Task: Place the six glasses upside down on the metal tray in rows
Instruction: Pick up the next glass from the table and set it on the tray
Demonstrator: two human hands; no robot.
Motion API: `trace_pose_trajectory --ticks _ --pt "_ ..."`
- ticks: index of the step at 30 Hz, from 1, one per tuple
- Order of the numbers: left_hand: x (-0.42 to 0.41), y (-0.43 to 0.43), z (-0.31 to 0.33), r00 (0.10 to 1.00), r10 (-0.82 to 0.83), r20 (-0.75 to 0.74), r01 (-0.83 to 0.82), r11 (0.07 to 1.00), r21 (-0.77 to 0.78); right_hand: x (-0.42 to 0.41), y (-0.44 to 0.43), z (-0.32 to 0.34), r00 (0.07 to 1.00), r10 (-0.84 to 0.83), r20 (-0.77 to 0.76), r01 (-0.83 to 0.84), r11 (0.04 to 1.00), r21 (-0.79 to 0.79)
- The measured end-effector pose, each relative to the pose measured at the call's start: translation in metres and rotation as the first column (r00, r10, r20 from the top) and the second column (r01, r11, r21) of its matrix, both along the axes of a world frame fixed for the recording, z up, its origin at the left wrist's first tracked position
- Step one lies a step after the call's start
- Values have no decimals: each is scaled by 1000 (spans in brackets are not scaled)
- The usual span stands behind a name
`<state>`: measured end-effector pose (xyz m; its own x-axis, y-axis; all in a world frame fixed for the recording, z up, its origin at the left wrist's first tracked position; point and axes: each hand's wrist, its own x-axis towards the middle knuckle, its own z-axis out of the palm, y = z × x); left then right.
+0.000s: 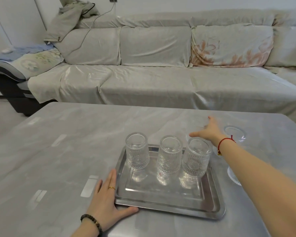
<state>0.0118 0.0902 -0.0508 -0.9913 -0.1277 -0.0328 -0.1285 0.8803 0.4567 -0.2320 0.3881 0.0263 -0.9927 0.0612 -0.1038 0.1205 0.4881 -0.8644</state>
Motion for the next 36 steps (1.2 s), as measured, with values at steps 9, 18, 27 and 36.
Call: trace_pose_trajectory --ticks 9,18,27,36 --pt "1 0 -2 1000 -4 -30 4 1000 12 17 -7 24 941 -209 -267 194 978 -81" --pt "3 1 2 1000 -7 -20 7 1000 -10 117 -28 136 952 -175 -252 -99 602 -793" --pt "7 4 8 1000 -8 3 8 1000 22 210 -67 98 723 574 384 178 383 -907" --pt "14 -4 25 964 -12 -265 134 883 450 208 -132 49 887 421 189 -461 829 315"
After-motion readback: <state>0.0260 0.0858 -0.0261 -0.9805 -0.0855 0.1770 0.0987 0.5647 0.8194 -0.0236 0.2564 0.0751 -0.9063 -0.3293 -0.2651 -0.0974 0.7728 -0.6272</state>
